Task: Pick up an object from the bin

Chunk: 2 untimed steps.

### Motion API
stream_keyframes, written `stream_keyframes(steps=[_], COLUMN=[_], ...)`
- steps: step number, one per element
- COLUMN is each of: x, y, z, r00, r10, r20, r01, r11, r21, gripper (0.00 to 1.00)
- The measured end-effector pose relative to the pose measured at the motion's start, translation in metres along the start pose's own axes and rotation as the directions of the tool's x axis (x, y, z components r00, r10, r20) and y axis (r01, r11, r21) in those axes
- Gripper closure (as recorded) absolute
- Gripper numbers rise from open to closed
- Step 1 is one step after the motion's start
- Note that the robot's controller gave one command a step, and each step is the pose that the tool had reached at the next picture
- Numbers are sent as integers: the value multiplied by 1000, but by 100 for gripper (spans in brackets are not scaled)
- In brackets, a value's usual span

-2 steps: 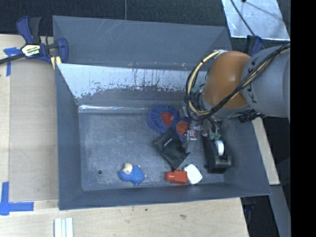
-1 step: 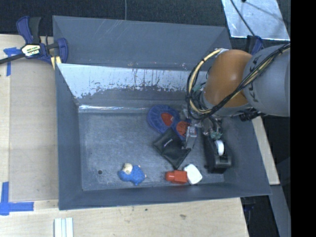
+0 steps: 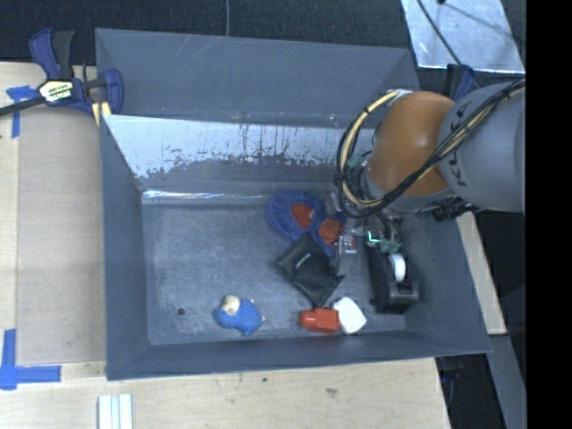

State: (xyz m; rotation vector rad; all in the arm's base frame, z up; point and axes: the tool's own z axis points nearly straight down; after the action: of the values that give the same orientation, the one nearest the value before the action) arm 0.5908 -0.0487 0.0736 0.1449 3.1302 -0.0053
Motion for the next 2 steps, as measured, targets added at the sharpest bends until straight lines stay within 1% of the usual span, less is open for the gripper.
stream_keyframes(steps=[1,2], x=[-1,-16], y=[0,49], z=[-2,-5], r00=[1000,829], r10=[-1,-559], r20=[4,10], r01=[1,559], r11=[1000,829], r21=[1,10], gripper=[100,100])
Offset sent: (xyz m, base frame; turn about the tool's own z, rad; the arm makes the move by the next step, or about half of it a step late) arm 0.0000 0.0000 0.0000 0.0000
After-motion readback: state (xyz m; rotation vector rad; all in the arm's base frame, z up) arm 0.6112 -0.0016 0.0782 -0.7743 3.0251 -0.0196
